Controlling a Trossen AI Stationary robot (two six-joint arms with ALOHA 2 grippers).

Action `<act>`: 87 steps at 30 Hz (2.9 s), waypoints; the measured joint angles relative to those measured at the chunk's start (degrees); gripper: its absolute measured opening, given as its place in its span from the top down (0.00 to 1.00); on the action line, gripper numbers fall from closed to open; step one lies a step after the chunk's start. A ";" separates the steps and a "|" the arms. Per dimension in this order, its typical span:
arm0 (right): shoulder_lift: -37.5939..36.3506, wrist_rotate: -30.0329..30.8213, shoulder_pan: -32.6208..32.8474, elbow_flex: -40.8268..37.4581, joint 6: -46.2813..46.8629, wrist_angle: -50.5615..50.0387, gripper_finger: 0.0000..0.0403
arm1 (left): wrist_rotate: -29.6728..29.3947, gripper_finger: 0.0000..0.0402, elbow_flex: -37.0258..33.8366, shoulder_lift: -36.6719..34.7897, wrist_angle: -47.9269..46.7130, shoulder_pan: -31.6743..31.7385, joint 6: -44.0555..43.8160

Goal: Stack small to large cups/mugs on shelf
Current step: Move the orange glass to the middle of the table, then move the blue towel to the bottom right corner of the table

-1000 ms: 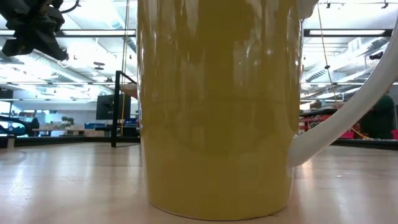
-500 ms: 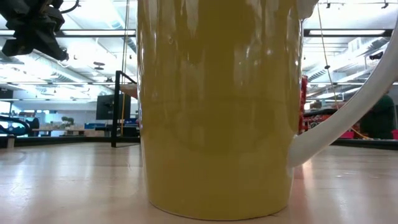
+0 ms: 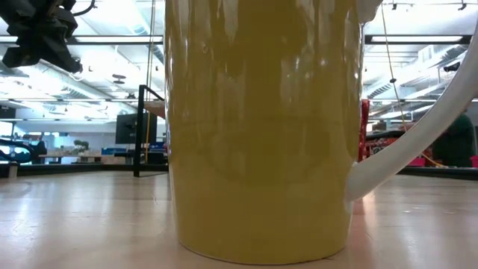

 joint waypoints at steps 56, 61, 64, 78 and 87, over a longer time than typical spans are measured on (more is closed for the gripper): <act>18.35 -8.78 4.66 12.50 -19.46 19.97 0.78 | -0.02 0.91 0.00 -0.02 0.03 0.01 -0.57; 20.64 -8.77 4.63 12.50 -20.87 20.55 0.78 | -0.02 0.90 0.00 -0.02 0.03 0.02 -0.63; 21.03 -8.55 4.63 12.50 -21.71 20.77 0.78 | -0.02 0.90 0.00 -0.02 0.02 0.02 -0.66; 25.09 -13.75 6.69 12.46 -20.89 19.39 0.88 | -0.42 0.89 0.00 -0.02 0.01 0.02 -0.61; 24.63 -12.74 10.40 12.48 -19.62 16.11 0.98 | -1.06 0.91 0.00 -0.02 0.03 0.02 -0.31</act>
